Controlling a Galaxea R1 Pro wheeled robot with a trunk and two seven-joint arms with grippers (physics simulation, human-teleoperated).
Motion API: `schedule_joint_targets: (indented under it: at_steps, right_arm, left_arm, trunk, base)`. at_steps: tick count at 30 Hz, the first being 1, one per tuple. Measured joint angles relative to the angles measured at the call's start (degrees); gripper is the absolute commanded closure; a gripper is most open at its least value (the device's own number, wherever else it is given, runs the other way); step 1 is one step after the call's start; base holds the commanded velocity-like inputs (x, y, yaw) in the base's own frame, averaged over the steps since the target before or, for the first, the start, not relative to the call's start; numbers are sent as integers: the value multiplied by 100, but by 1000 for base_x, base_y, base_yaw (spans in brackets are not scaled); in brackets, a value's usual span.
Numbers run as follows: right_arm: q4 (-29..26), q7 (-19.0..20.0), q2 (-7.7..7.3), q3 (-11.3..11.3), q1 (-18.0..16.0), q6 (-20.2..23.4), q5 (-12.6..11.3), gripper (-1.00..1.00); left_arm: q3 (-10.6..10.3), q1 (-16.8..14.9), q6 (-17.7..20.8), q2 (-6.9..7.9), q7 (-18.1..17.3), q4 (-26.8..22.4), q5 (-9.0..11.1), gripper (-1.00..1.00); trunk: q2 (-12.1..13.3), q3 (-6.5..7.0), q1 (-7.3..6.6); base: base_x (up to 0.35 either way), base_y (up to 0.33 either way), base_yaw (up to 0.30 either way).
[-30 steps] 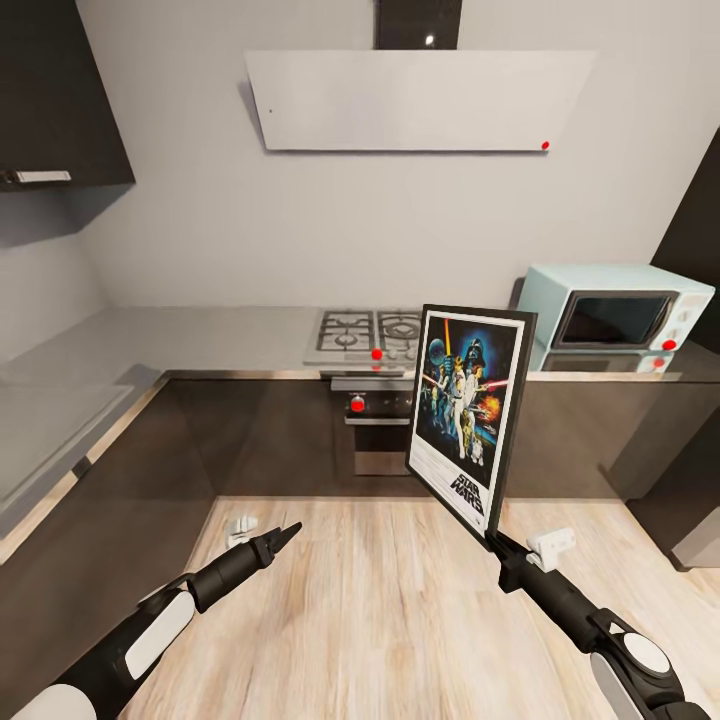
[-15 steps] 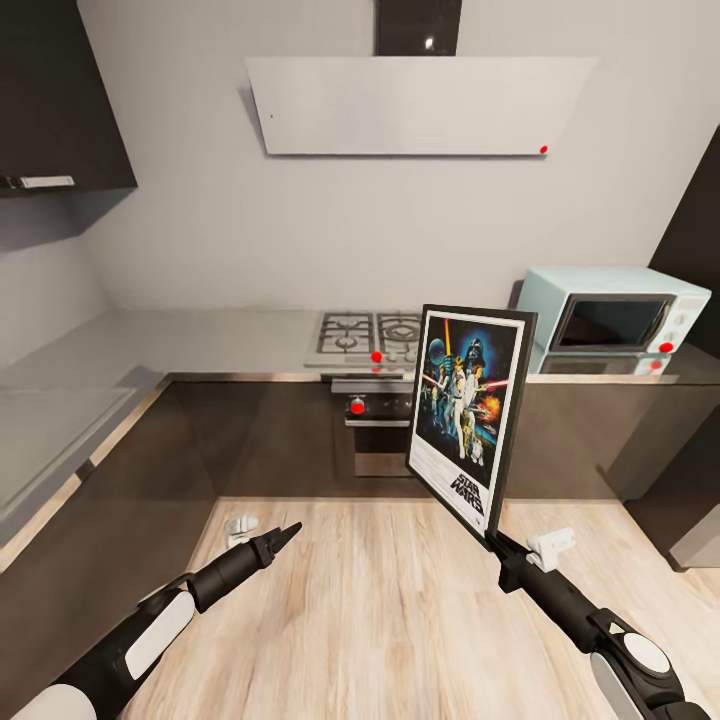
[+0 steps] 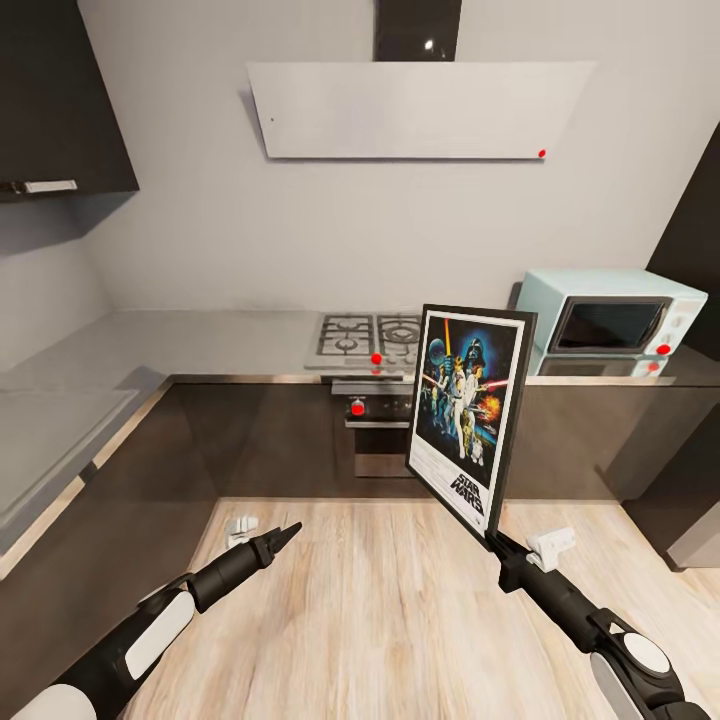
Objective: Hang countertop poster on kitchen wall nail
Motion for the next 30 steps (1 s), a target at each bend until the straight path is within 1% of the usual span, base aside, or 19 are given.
schedule_joint_targets:
  at_steps: [20,30]
  right_arm:
    - [0,-2,0,0,1,0,0,100]
    - [0,-4,0,-5,1,8,1,100]
  left_arm:
    - [0,0,0,0,0,0,1,-100]
    - [0,0,0,0,0,0,2,-100]
  trunk:
    - [805,361,-441]
    - [807,362,-441]
  base:
    - [0,0,0]
    - [0,0,0]
